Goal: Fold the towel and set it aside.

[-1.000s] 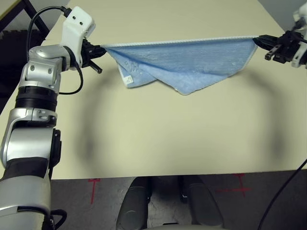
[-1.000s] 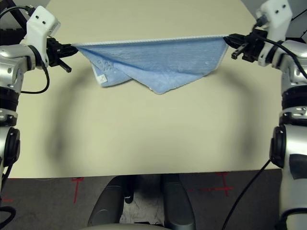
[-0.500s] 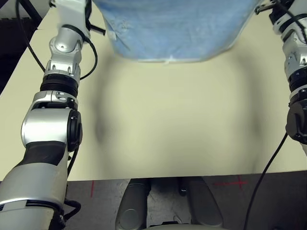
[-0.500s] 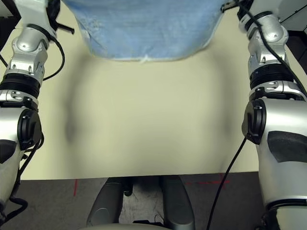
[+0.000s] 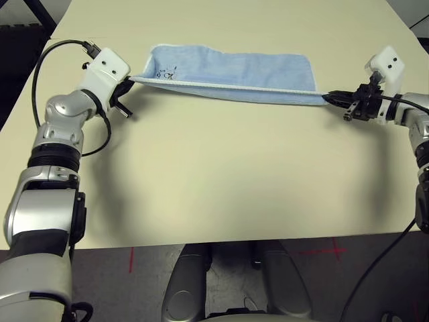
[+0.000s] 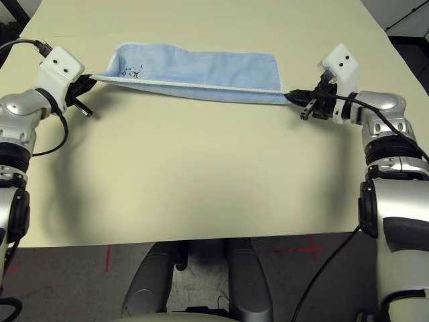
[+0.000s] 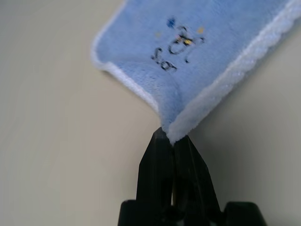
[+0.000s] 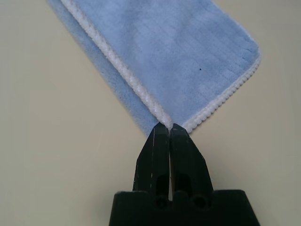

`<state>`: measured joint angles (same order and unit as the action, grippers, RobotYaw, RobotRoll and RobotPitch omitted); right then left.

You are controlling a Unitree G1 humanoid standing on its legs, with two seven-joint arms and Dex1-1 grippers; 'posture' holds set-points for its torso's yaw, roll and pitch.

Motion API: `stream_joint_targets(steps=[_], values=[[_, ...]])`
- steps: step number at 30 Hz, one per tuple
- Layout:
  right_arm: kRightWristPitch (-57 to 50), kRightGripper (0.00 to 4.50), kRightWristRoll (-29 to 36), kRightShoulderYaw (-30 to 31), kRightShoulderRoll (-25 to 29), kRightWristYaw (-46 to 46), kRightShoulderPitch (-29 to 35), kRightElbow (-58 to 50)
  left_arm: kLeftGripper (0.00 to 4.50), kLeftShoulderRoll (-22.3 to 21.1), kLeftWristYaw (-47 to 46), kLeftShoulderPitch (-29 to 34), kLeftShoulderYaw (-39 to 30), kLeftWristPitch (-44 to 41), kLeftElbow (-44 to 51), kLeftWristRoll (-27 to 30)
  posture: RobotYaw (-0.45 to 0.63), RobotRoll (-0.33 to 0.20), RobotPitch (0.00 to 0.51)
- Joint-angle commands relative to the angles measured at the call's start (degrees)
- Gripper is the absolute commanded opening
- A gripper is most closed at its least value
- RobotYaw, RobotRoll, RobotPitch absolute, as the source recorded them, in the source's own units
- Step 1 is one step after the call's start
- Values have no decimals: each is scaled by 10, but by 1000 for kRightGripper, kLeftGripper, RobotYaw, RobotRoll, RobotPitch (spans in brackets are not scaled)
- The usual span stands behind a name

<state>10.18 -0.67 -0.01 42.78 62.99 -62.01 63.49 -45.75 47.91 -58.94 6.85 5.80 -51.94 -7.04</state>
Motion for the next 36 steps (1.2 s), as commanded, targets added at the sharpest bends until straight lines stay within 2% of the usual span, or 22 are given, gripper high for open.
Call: stream_joint_targets(steps=[1,3,8,12,14,16,21,24,26,30,36], values=[[26,0,-30,21,25,7,-7,8,22,-33,100,20,15,-69,21,-2,12,0,317],[43,0,-38,30,29,20,-16,11,22,-46,163,19,26,-106,35,-1,13,0,317],[103,0,-76,64,46,58,-39,29,22,-105,347,4,86,-136,63,-32,12,0,316],[139,0,-104,87,50,63,-56,48,22,-134,429,-9,117,-129,79,-25,18,0,314],[155,0,-114,97,49,71,-62,54,22,-147,444,-13,140,-125,92,-12,21,0,314],[167,0,-111,99,48,108,-65,57,22,-148,446,-21,146,-106,85,-25,37,0,314],[138,0,-67,82,60,262,-51,39,22,-141,432,-30,145,-58,59,-61,35,0,314],[143,0,-51,95,80,294,-34,13,22,-149,445,-34,158,-43,62,-59,30,0,312],[144,0,-49,97,88,295,-29,-1,22,-161,446,-42,186,-35,69,-46,30,0,312],[166,0,-69,104,101,282,-32,-7,22,-192,446,-56,252,-48,111,17,25,0,311],[199,0,-104,123,106,246,-46,16,22,-274,446,-64,366,-117,239,154,33,0,314]])
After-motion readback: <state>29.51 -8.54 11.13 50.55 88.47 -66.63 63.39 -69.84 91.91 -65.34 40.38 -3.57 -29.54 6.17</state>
